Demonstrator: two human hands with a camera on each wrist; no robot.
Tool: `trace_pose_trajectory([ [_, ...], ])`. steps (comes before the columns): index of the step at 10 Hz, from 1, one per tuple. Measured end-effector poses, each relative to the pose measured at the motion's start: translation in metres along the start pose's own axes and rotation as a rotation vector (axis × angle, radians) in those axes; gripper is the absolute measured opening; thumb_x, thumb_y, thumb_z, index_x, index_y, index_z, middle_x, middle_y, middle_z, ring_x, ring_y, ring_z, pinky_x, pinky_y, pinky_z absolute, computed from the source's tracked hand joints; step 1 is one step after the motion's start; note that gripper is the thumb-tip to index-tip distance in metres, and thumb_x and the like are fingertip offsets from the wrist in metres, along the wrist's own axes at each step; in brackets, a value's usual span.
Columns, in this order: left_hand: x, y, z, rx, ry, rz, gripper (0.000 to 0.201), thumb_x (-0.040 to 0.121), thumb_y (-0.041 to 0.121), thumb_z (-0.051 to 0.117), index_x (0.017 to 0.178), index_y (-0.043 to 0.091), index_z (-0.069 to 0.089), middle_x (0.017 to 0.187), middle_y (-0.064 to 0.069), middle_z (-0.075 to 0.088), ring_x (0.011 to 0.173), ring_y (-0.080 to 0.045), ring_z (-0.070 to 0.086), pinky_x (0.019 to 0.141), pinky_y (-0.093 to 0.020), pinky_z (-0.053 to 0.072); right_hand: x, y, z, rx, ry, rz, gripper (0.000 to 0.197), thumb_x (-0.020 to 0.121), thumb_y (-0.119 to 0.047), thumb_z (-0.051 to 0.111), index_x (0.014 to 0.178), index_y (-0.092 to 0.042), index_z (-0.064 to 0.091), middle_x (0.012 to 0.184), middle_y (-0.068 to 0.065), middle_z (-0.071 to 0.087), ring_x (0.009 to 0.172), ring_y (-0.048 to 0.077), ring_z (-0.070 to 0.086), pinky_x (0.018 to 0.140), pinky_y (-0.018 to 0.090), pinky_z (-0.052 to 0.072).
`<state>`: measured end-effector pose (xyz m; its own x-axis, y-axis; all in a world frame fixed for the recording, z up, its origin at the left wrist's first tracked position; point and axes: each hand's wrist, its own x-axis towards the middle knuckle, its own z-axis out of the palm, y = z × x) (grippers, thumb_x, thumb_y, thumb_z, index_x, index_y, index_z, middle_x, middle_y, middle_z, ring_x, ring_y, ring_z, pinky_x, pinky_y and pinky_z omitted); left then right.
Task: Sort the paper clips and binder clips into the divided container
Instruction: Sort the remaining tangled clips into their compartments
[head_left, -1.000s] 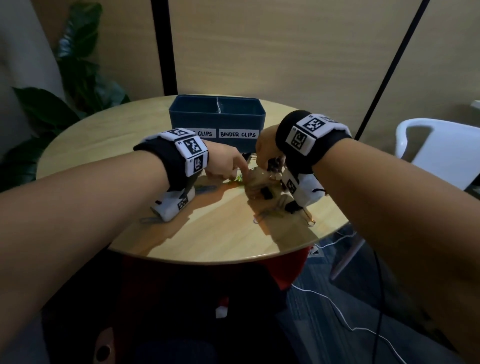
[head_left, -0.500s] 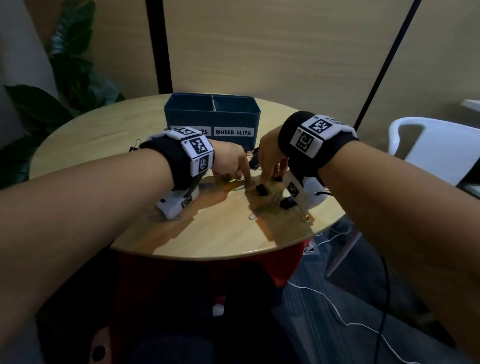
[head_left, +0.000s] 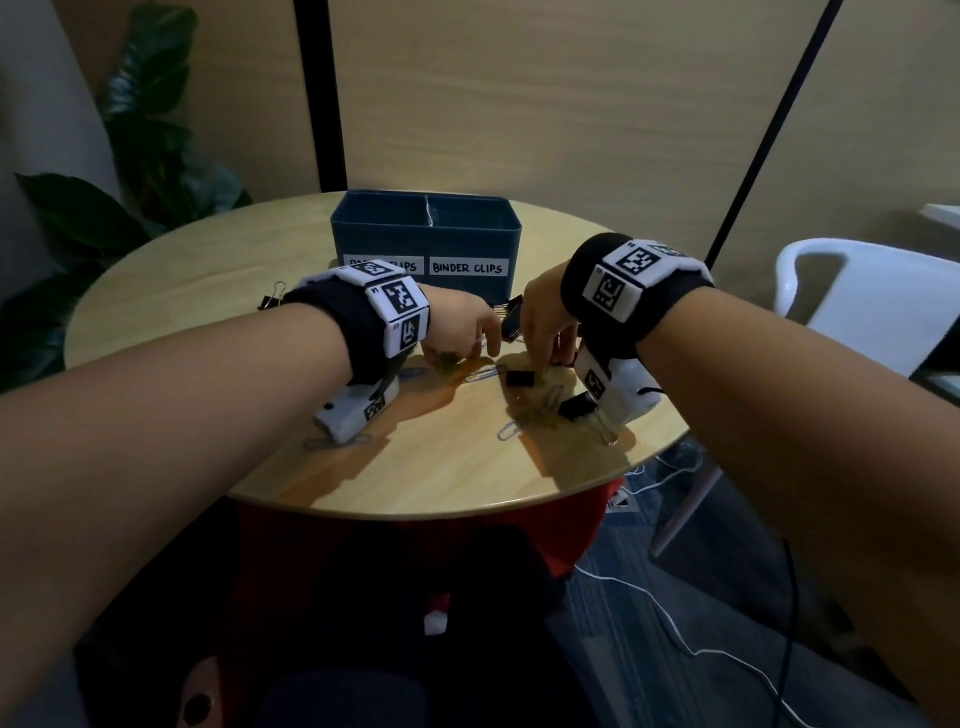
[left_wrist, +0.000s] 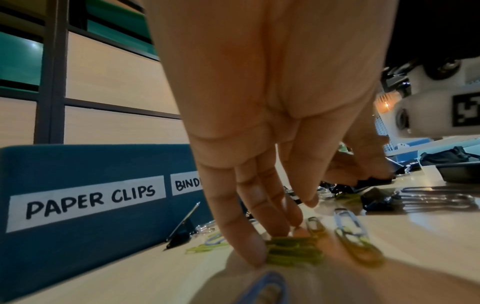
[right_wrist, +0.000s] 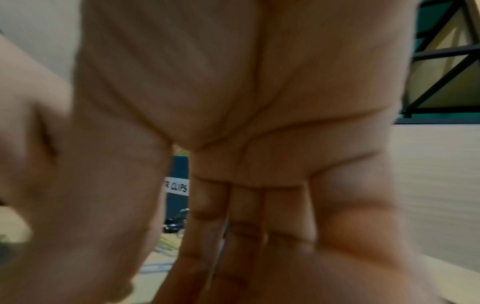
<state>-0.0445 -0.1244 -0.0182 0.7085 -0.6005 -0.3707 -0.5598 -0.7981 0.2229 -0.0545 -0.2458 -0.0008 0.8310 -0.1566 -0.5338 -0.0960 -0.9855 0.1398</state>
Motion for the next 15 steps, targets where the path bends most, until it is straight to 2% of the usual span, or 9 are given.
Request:
trace_pose_trajectory([
  [3, 0.0, -0.002, 0.001, 0.013, 0.009, -0.021, 0.041, 0.095, 0.003, 0.042, 0.129, 0.021, 0.056, 0.11, -0.006, 0.057, 0.091, -0.02, 0.057, 0.084, -0.029, 0.052, 0.002, -0.019, 0.007, 0.058, 0.009, -0.06, 0.028, 0.082, -0.026, 0.068, 0.104, -0.009, 0.066, 0.083, 0.004, 0.065, 0.089, 0.023, 0.064, 0.092, 0.035, 0.052],
  [5, 0.002, 0.011, 0.008, 0.225, 0.103, 0.097, 0.057, 0.092, -0.002, 0.04, 0.145, 0.02, 0.037, 0.142, -0.008, 0.042, 0.126, -0.025, 0.045, 0.097, -0.028, 0.04, -0.003, -0.002, -0.009, 0.095, 0.281, 0.021, 0.038, 0.082, -0.014, 0.066, 0.117, 0.0, 0.062, 0.118, 0.016, 0.066, 0.092, 0.026, 0.062, 0.094, 0.036, 0.049],
  [6, 0.007, 0.021, 0.014, 0.357, 0.048, 0.186, 0.068, 0.091, -0.001, 0.04, 0.149, 0.032, 0.027, 0.148, -0.01, 0.03, 0.133, -0.029, 0.038, 0.108, -0.035, 0.038, 0.001, 0.012, -0.005, 0.134, 0.308, 0.012, 0.032, 0.08, -0.01, 0.067, 0.111, -0.004, 0.064, 0.102, 0.009, 0.067, 0.09, 0.024, 0.062, 0.086, 0.035, 0.054],
  [7, 0.011, 0.026, 0.018, 0.54, -0.004, 0.126, 0.056, 0.093, 0.001, 0.038, 0.146, 0.021, 0.035, 0.143, -0.014, 0.03, 0.128, -0.032, 0.04, 0.1, -0.038, 0.041, 0.004, 0.015, -0.006, 0.086, 0.124, 0.017, 0.016, 0.091, -0.006, 0.056, 0.098, 0.005, 0.064, 0.071, 0.0, 0.064, 0.076, 0.023, 0.053, 0.051, 0.012, 0.05],
  [9, -0.007, 0.005, 0.014, 0.452, -0.041, 0.103, 0.062, 0.096, 0.0, 0.034, 0.148, 0.033, 0.029, 0.147, -0.007, 0.03, 0.128, -0.028, 0.043, 0.1, -0.033, 0.042, 0.007, 0.012, 0.001, 0.051, 0.024, 0.028, 0.041, 0.089, -0.014, 0.06, 0.125, 0.005, 0.057, 0.11, 0.021, 0.062, 0.073, 0.019, 0.057, 0.069, 0.025, 0.049],
  [11, -0.023, -0.018, 0.003, 0.243, -0.065, 0.059, 0.068, 0.091, -0.01, 0.033, 0.138, 0.036, 0.046, 0.137, -0.001, 0.048, 0.121, -0.02, 0.049, 0.092, -0.026, 0.043, 0.001, 0.009, -0.006, 0.132, 0.305, -0.025, 0.034, 0.083, -0.015, 0.067, 0.113, -0.001, 0.062, 0.079, 0.005, 0.059, 0.077, 0.023, 0.057, 0.066, 0.028, 0.051],
  [12, -0.022, -0.009, 0.007, 0.233, 0.002, 0.071, 0.068, 0.09, -0.01, 0.033, 0.143, 0.032, 0.04, 0.138, -0.001, 0.048, 0.12, -0.02, 0.05, 0.095, -0.03, 0.046, -0.012, 0.006, -0.009, 0.006, 0.018, 0.047, 0.035, 0.081, -0.035, 0.068, 0.101, -0.007, 0.062, 0.087, 0.004, 0.063, 0.093, 0.025, 0.058, 0.09, 0.036, 0.05],
  [13, -0.013, 0.0, 0.013, 0.33, -0.023, 0.068, 0.066, 0.093, -0.005, 0.028, 0.147, 0.034, 0.032, 0.141, -0.006, 0.043, 0.124, -0.026, 0.049, 0.101, -0.036, 0.045, -0.015, 0.005, 0.003, -0.208, -0.158, 0.095, 0.041, 0.076, -0.049, 0.068, 0.099, -0.015, 0.062, 0.08, -0.004, 0.059, 0.098, 0.021, 0.055, 0.089, 0.034, 0.048],
  [15, -0.017, -0.009, 0.005, 0.074, -0.123, 0.052, 0.061, 0.091, -0.011, 0.036, 0.13, 0.03, 0.058, 0.143, -0.002, 0.044, 0.115, -0.022, 0.05, 0.094, -0.037, 0.052, -0.01, 0.003, 0.018, -0.291, -0.156, 0.074, 0.049, 0.082, -0.03, 0.068, 0.124, -0.006, 0.058, 0.116, 0.008, 0.061, 0.101, 0.019, 0.055, 0.09, 0.03, 0.047],
])
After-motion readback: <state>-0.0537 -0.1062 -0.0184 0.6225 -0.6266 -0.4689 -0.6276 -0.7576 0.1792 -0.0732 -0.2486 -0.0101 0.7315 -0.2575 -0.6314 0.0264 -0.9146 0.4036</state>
